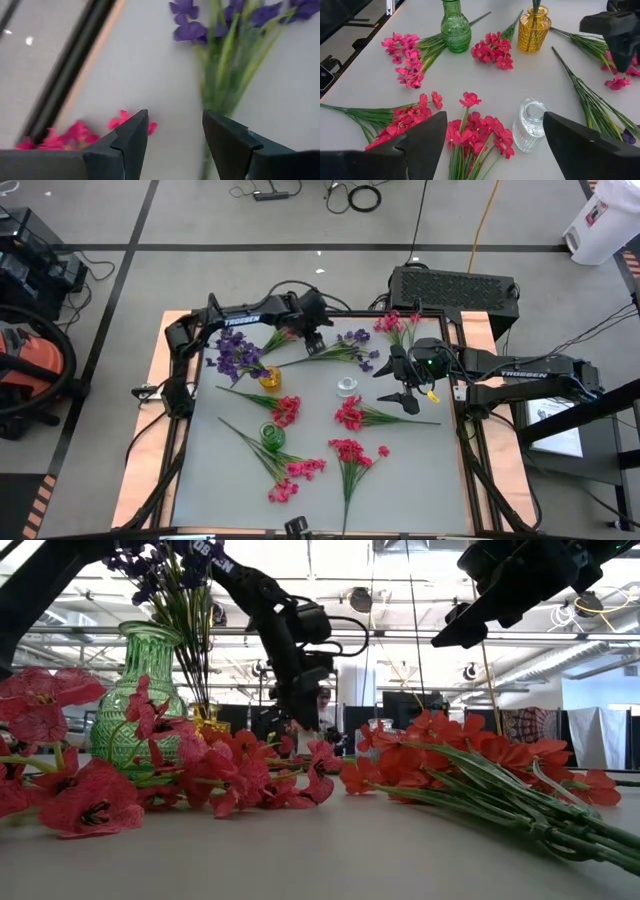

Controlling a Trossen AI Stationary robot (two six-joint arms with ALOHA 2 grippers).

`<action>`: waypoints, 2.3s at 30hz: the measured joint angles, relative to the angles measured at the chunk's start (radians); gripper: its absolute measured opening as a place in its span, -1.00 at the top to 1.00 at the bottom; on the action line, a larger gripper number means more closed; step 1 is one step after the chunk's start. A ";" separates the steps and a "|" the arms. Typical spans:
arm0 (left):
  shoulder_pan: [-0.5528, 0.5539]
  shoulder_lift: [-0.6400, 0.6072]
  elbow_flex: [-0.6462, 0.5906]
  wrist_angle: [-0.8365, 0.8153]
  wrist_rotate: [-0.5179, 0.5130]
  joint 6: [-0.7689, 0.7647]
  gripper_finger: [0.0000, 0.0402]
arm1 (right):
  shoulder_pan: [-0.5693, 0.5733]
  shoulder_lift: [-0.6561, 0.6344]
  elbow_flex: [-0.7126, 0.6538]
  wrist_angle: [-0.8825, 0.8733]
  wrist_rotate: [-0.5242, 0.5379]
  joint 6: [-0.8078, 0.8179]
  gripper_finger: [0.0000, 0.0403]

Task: Sort flowers into vase by color
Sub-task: Put the violet flowers into the yellow vase

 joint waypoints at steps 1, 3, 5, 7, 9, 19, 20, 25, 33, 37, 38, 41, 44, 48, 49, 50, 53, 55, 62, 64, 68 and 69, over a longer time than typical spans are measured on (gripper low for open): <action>-0.009 0.000 0.000 0.000 0.008 -0.002 0.03 | 0.000 0.000 0.000 0.000 0.000 0.000 -0.60; -0.028 0.000 -0.005 0.008 0.010 0.004 0.03 | 0.000 0.000 0.000 0.000 0.000 0.000 -0.60; -0.044 0.000 -0.020 0.026 0.010 0.002 0.03 | 0.000 0.000 0.000 0.000 0.000 0.000 -0.60; -0.053 0.001 -0.034 0.025 -0.002 -0.003 0.03 | 0.000 0.000 0.000 0.000 0.000 0.000 -0.60; -0.057 0.001 -0.048 0.030 -0.030 0.000 0.03 | 0.000 0.000 0.000 -0.001 0.000 0.000 -0.60; -0.074 0.023 -0.066 0.033 -0.064 -0.006 0.03 | 0.000 0.000 0.000 -0.002 0.000 0.003 -0.60; -0.077 0.032 -0.068 0.025 -0.064 -0.006 0.03 | 0.000 0.000 0.000 -0.002 0.000 0.003 -0.60; -0.079 0.080 -0.068 0.008 -0.072 -0.006 0.03 | 0.004 0.000 0.000 -0.004 0.000 0.004 -0.60; -0.080 0.084 -0.068 0.003 -0.100 -0.006 0.03 | 0.014 0.000 0.000 -0.008 0.000 0.004 -0.60; -0.087 0.084 -0.068 -0.003 -0.095 -0.008 0.03 | 0.014 0.000 0.000 -0.008 0.000 0.004 -0.60; -0.091 0.084 -0.068 -0.003 -0.093 -0.008 0.03 | 0.014 0.000 0.000 -0.008 0.000 0.004 -0.60; -0.103 0.084 -0.068 -0.003 -0.089 -0.009 0.03 | 0.014 0.000 0.000 -0.008 0.000 0.004 -0.60; -0.112 0.093 -0.067 0.005 -0.089 -0.010 0.03 | 0.014 0.000 0.000 -0.009 0.000 0.004 -0.60; -0.113 0.109 -0.067 0.007 -0.091 -0.014 0.03 | 0.014 0.000 0.000 -0.009 0.000 0.004 -0.60; -0.112 0.112 -0.067 -0.004 -0.096 -0.015 0.03 | 0.014 0.000 0.000 -0.009 0.000 0.004 -0.60; -0.110 0.112 -0.067 -0.011 -0.101 -0.016 0.03 | 0.014 0.000 0.000 -0.009 0.000 0.004 -0.60; -0.105 0.111 -0.066 0.000 -0.116 -0.016 0.03 | 0.014 0.000 0.000 -0.014 0.000 0.008 -0.60; -0.104 0.111 -0.067 -0.005 -0.117 -0.017 0.03 | 0.014 0.000 0.000 -0.015 0.000 0.008 -0.60; -0.104 0.111 -0.067 -0.010 -0.118 -0.030 0.19 | 0.014 0.000 0.000 -0.016 0.000 0.008 -0.60; -0.104 0.111 -0.067 -0.014 -0.117 -0.031 0.32 | 0.014 0.000 0.000 -0.016 0.000 0.008 -0.60; -0.104 0.111 -0.067 -0.036 -0.117 -0.031 0.60 | 0.014 0.000 0.000 -0.017 0.000 0.008 -0.60; -0.104 0.111 -0.067 -0.037 -0.117 -0.031 0.68 | 0.014 0.000 0.000 -0.017 0.000 0.008 -0.60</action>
